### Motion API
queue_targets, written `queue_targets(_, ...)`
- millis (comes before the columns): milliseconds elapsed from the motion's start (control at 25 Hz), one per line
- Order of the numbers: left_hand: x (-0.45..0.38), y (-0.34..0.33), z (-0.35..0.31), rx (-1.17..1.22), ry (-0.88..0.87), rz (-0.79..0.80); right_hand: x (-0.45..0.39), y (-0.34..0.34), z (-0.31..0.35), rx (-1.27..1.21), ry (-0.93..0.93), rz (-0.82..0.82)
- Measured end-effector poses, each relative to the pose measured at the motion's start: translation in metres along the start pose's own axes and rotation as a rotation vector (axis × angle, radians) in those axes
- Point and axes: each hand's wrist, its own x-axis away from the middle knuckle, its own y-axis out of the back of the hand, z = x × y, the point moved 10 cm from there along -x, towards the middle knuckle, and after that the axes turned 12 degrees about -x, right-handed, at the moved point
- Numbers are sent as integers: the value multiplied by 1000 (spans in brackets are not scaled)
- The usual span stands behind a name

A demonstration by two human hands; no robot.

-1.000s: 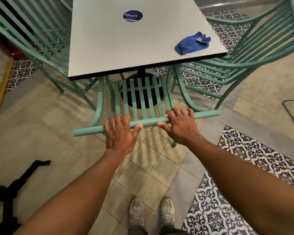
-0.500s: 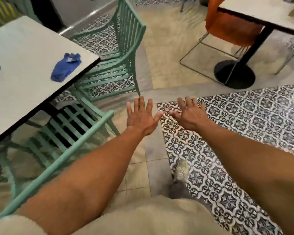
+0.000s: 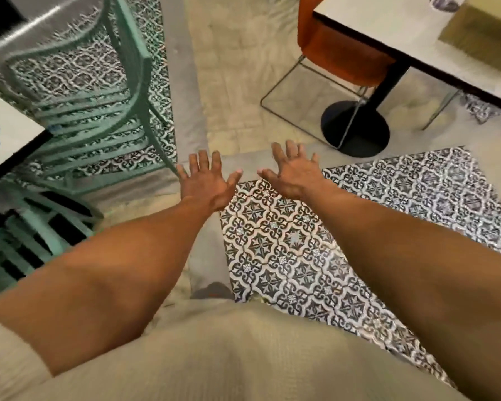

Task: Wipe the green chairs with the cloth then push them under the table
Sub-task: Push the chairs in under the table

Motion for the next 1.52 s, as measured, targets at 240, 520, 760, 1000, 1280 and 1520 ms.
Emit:
queue_targets(240, -116, 19, -10, 24, 52, 11, -119, 22, -3, 24, 72, 59)
queue_targets(520, -284, 77, 17, 80, 183, 5, -306, 92, 15, 105, 178, 76)
queue_targets(760, -371, 150, 81, 70, 401, -97, -437, 142, 87, 158, 415, 74)
queue_targets(1000, -411, 173, 168, 127, 834, -124, -544, 148, 221, 251, 863, 164)
queue_targets(1280, -416, 176, 201, 327, 1347, -57, -595, 173, 324, 402, 1371, 263)
queue_targets(1520, -447, 183, 209, 351, 1524, -89, -628, 169, 375, 433, 1620, 238)
